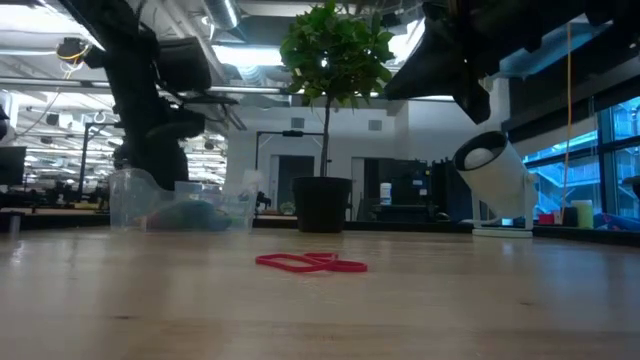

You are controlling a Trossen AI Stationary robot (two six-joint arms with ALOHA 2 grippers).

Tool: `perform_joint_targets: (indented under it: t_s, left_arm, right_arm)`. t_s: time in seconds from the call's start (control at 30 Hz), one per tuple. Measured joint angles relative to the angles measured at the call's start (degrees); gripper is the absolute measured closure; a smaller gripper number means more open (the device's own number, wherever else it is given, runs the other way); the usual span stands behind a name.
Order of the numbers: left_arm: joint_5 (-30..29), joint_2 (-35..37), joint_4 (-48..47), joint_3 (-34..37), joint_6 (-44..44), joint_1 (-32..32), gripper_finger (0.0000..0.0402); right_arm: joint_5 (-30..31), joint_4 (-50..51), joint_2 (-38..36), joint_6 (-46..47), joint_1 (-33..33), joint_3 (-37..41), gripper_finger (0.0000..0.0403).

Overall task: Pick and place rubber bands into bin
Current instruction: Put the yellow rubber band into the transparent bin, then put the red rubber band into the transparent bin

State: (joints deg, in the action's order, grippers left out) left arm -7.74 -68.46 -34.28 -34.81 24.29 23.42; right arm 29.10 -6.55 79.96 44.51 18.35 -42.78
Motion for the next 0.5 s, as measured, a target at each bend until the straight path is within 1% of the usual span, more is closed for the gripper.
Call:
perform_joint_targets:
  t_s: [0.13,0.27,0.37,0.5]
  left_arm:
    - [0.37,-1.99,-0.17,-0.04,0.01,0.00,0.0306]
    - [1.90,-0.49,-0.50,-2.10,-0.76,-0.02,0.0266]
    - [3.02,2.28,-0.59,-4.66,-0.89,-0.07,0.0248]
    - [4.03,7.08,-3.49,-7.57,-0.92,-0.09,0.0240]
  right_arm:
    - [-0.04,0.25,0.00,0.02,0.02,0.00,0.0384]
    - [-0.04,0.25,0.00,0.02,0.02,0.00,0.0384]
    - [-0.07,0.24,0.00,0.02,0.02,0.00,0.0384]
    - [-0.09,0.28,0.00,-0.05,0.02,0.00,0.0384]
